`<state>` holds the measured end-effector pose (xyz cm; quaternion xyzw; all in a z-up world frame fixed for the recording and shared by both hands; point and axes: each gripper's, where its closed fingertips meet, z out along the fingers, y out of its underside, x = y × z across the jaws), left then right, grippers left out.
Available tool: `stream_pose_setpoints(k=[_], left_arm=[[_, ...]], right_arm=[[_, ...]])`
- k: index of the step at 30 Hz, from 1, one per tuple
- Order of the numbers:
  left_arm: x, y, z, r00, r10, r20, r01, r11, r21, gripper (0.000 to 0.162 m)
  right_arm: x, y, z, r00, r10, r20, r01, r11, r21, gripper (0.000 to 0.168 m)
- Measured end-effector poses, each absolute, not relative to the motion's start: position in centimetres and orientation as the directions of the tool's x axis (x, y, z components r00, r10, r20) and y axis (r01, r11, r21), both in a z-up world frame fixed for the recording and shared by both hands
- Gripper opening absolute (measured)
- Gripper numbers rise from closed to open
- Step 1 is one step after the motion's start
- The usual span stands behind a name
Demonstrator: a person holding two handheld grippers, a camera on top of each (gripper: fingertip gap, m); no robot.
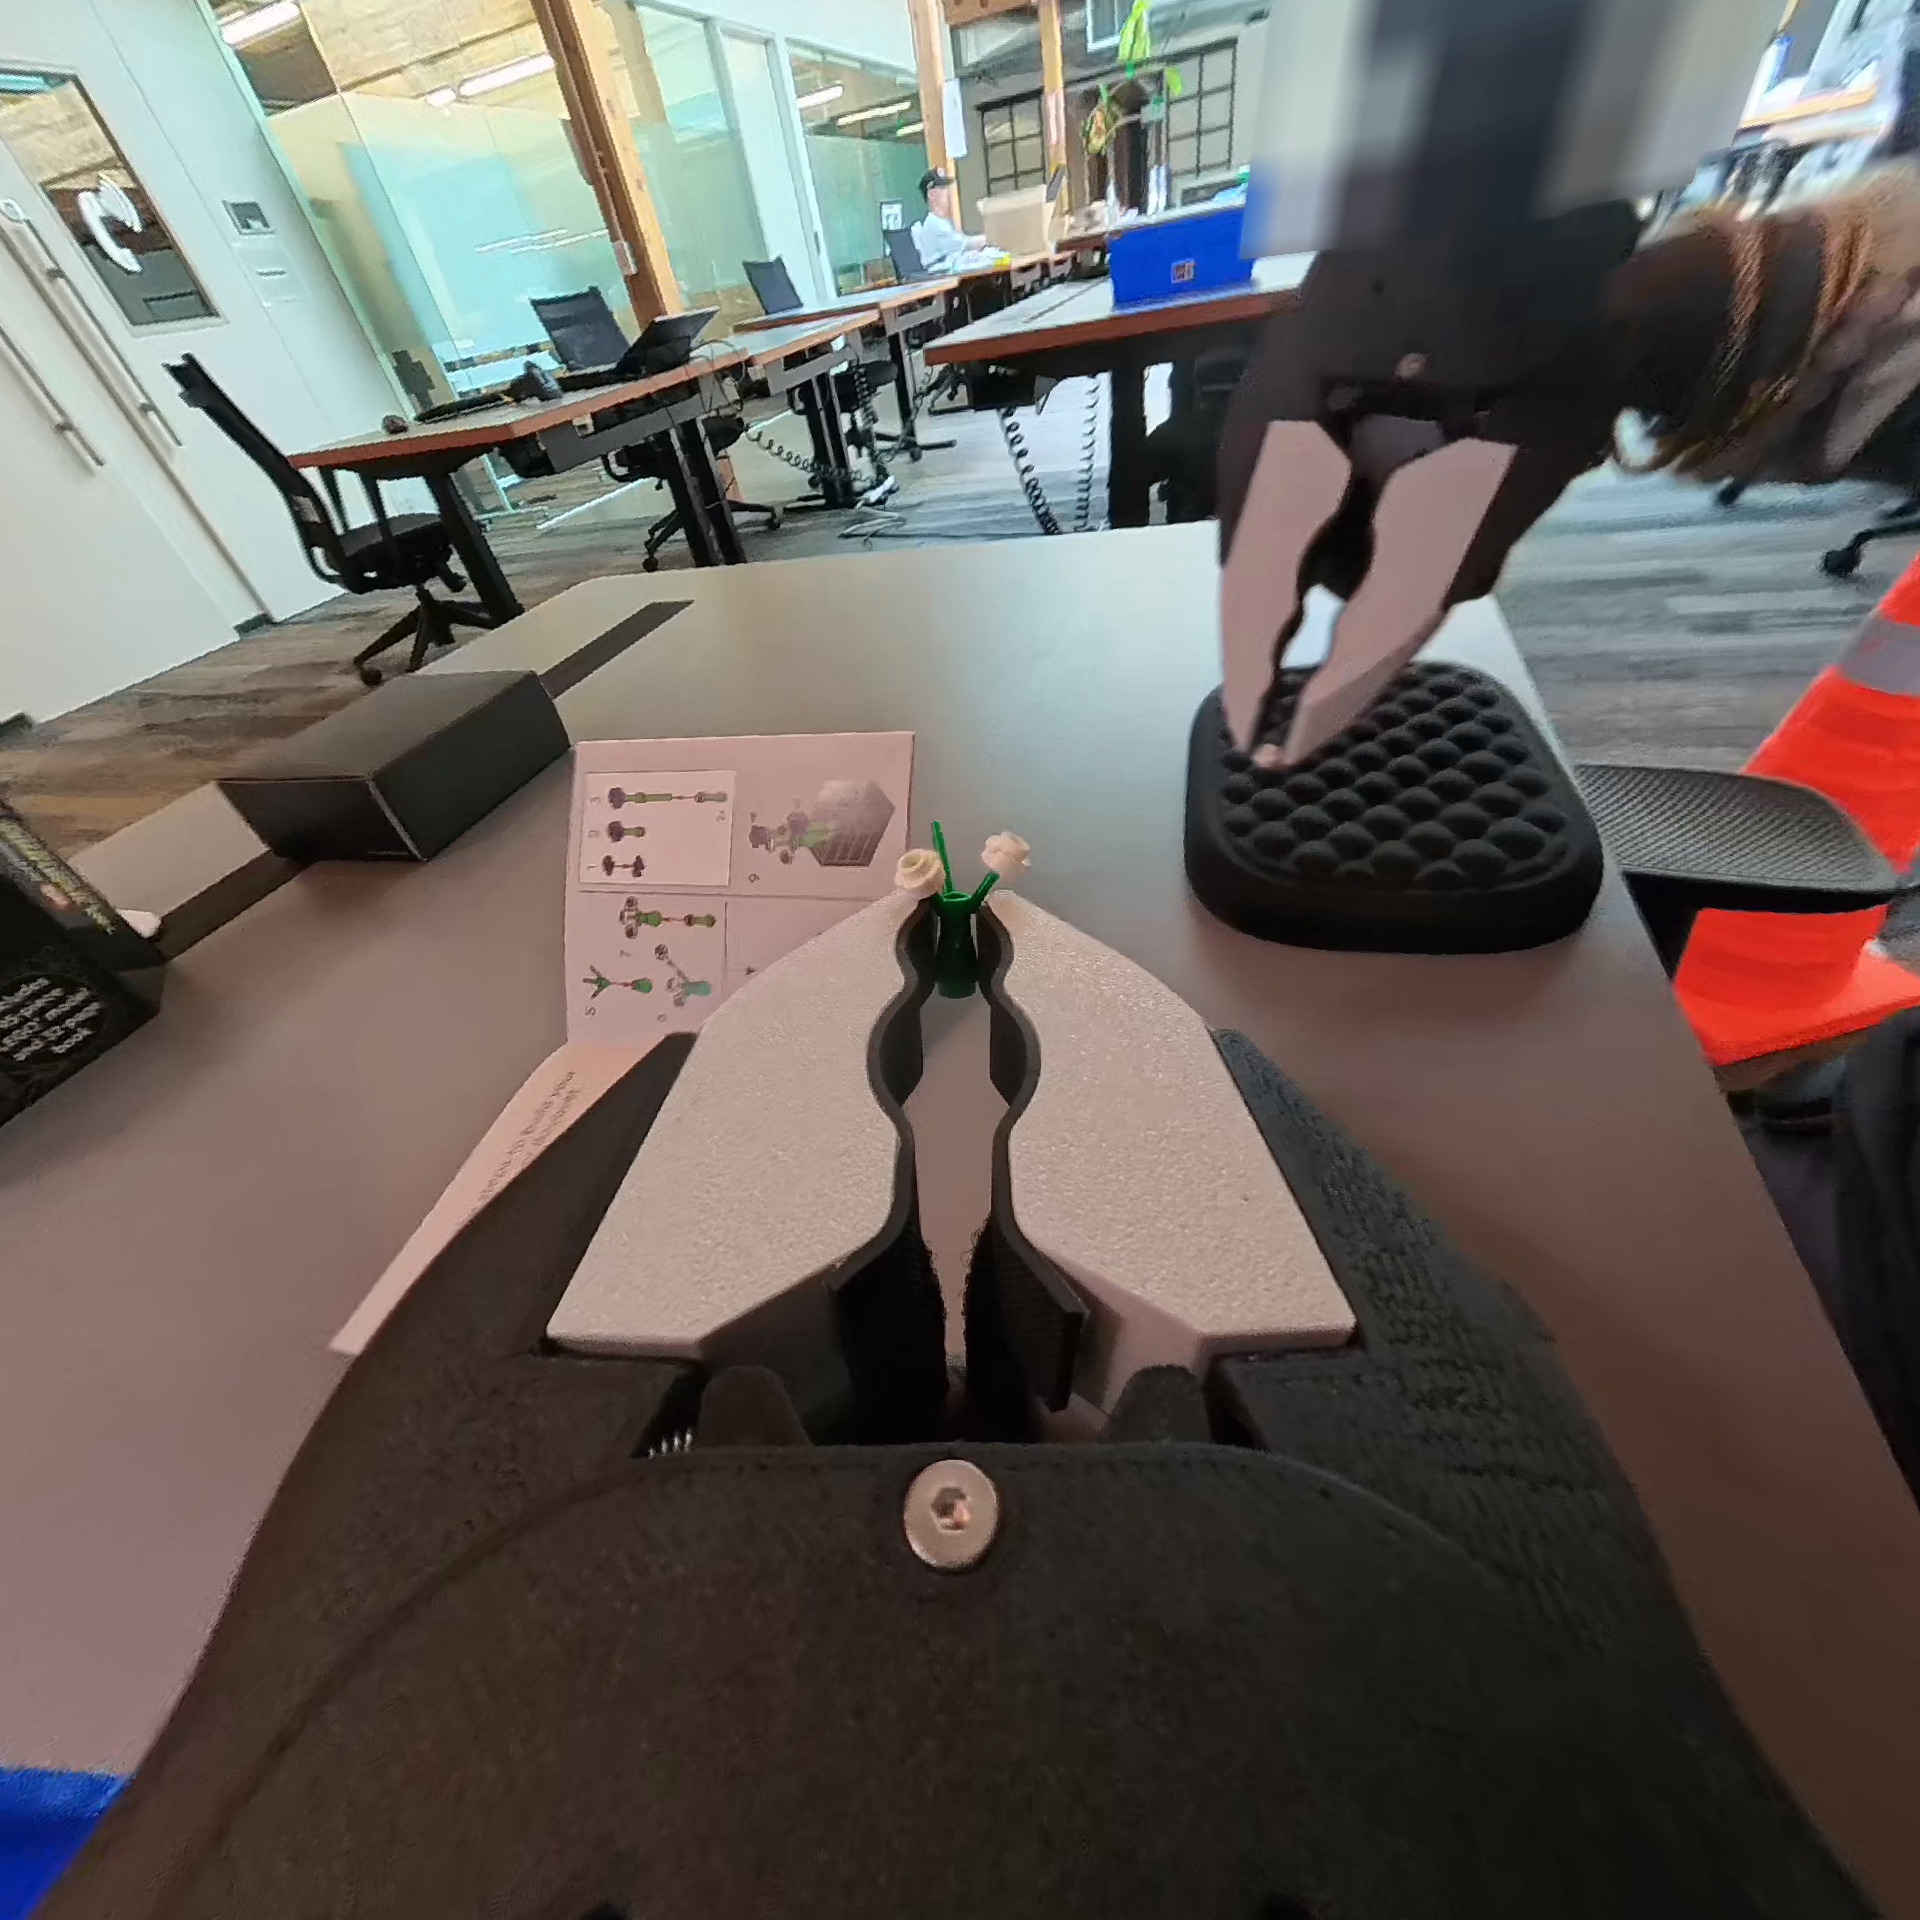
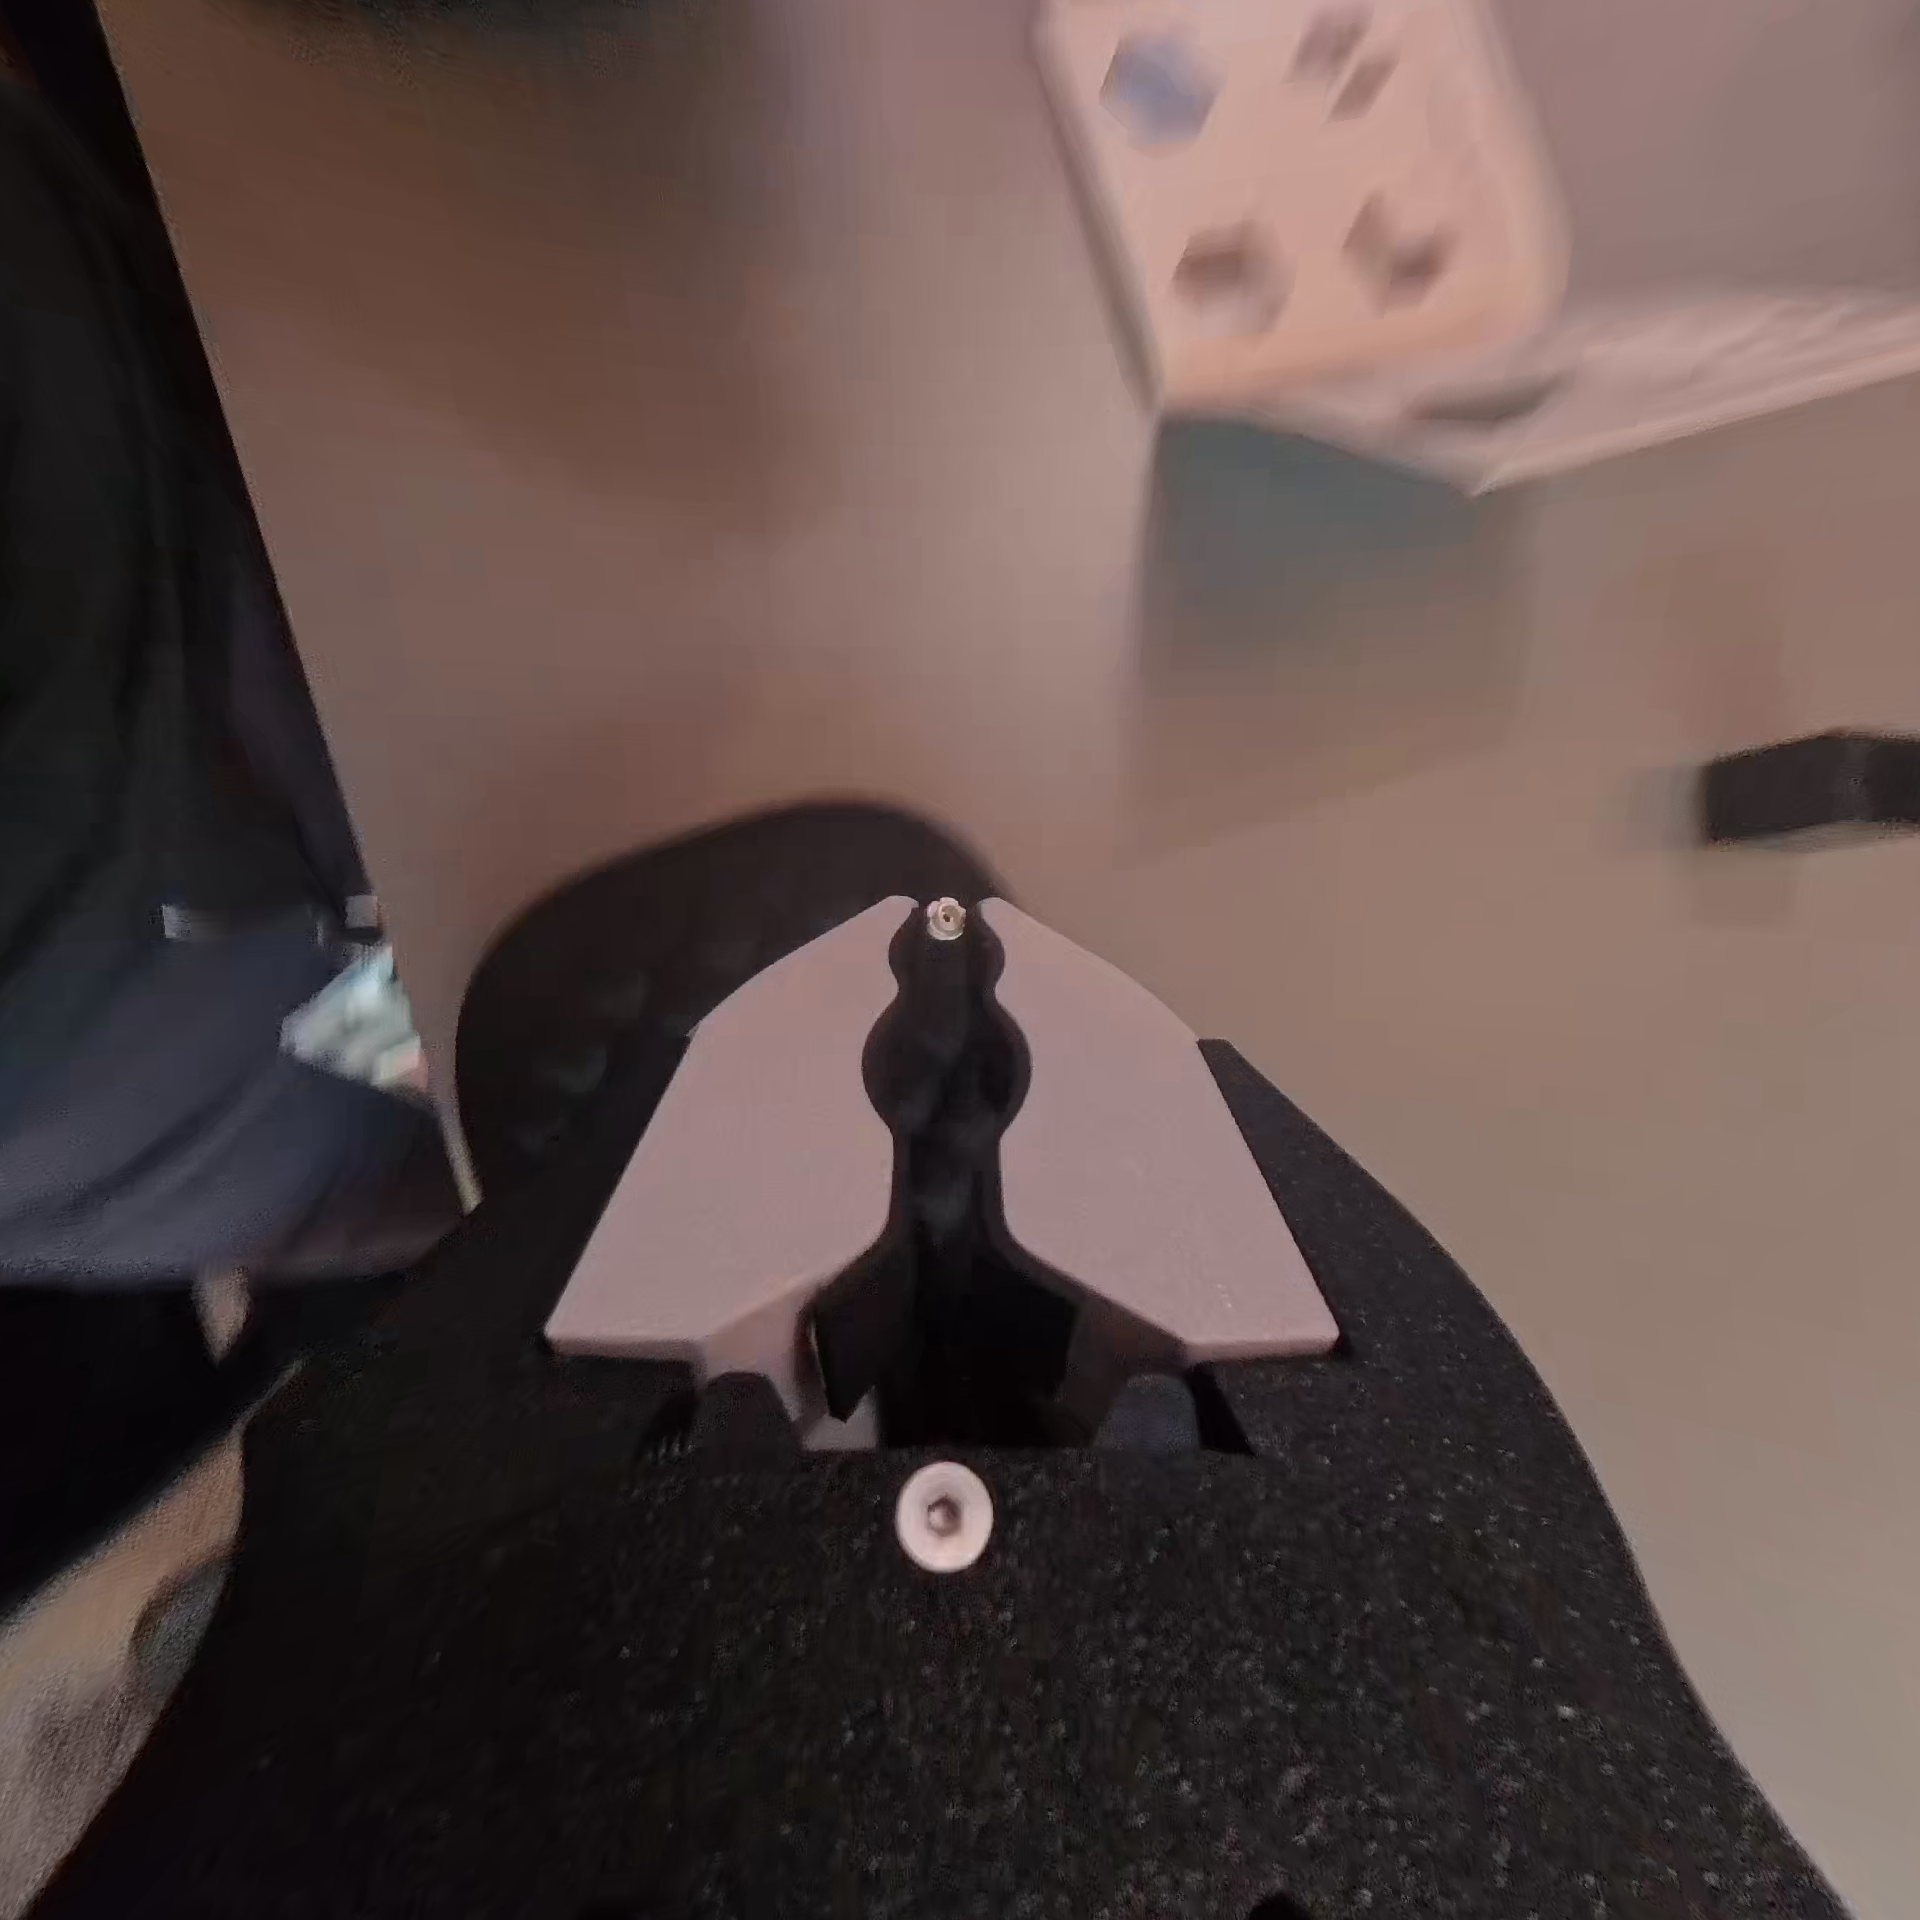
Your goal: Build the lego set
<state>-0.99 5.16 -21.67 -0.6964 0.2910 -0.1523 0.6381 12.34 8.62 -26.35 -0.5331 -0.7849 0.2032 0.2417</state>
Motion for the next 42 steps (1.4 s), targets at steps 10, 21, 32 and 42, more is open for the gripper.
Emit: stream_pose_setpoints(k=[10, 21, 32, 42], left_arm=[[-0.8, 5.8, -22.7, 0.788, -0.612, -0.058, -0.176, -0.134, -0.975, 0.007], [-1.1, 5.9, -22.7, 0.812, -0.567, -0.143, -0.239, -0.099, -0.966, 0.007], [-1.5, 6.1, -23.0, 0.825, -0.544, -0.154, -0.256, -0.117, -0.96, 0.007], [-1.2, 5.9, -22.9, 0.813, -0.553, -0.179, -0.274, -0.093, -0.957, 0.007]], right_arm=[[1.0, 7.0, -17.7, -0.25, 0.879, -0.406, -0.011, -0.422, -0.906, 0.007], [-2.1, 6.3, -20.4, -0.284, 0.522, -0.804, 0.049, -0.83, -0.556, 0.006], [-2.3, 6.1, -20.8, -0.237, 0.605, -0.76, 0.071, -0.769, -0.635, 0.007], [-2.3, 5.7, -20.9, -0.167, 0.802, -0.574, 0.142, -0.556, -0.819, 0.007]])
